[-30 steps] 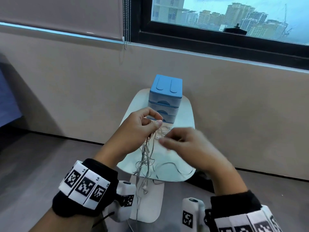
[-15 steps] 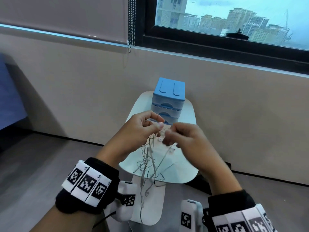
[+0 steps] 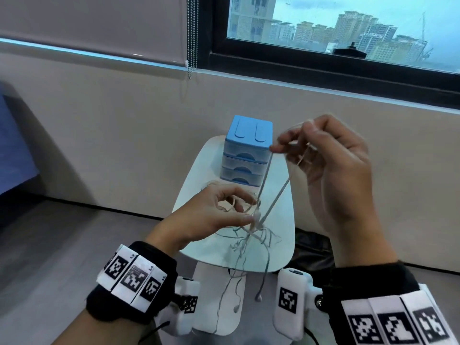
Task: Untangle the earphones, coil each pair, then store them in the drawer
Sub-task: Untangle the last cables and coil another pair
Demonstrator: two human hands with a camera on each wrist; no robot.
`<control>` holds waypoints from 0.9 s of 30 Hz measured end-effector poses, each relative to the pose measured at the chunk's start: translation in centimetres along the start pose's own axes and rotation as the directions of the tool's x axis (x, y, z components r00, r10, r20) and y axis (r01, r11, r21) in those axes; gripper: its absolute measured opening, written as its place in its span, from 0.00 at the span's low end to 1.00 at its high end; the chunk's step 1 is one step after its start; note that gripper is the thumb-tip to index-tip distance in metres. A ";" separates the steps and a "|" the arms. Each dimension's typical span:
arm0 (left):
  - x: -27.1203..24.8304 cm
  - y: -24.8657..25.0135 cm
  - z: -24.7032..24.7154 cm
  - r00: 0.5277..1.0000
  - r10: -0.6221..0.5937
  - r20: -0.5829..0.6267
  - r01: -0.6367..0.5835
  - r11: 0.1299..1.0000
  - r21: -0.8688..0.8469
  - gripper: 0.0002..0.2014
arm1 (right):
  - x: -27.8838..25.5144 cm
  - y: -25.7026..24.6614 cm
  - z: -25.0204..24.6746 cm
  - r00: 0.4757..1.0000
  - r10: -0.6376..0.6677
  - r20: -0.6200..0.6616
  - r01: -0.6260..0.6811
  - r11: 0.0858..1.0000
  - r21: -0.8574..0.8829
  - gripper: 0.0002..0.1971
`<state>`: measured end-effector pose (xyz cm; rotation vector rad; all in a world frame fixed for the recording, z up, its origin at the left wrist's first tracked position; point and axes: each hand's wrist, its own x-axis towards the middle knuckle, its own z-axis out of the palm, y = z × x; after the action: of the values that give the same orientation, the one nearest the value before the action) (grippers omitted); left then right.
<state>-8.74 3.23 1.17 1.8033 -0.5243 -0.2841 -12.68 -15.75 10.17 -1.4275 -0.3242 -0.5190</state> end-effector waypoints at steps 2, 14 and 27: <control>0.0 -0.1 0.2 1.000 -0.019 0.019 0.019 1.000 -0.005 0.11 | 0.3 -0.3 -0.1 0.996 -0.078 -0.047 0.080 0.996 0.044 0.13; 2.5 3.6 2.4 0.996 0.079 -0.027 -0.077 0.995 0.063 0.06 | 0.7 -0.9 -0.1 0.996 -0.085 -0.008 0.085 0.993 0.082 0.13; 3.5 3.3 1.8 0.991 -0.105 0.081 0.132 0.856 -0.500 0.14 | -1.0 -1.2 -0.1 0.830 0.116 0.546 -0.079 0.993 -0.092 0.11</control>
<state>-7.16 -0.76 4.04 1.3170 -0.3316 -0.5051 -14.21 -15.80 10.68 -1.6342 -0.6966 -0.0162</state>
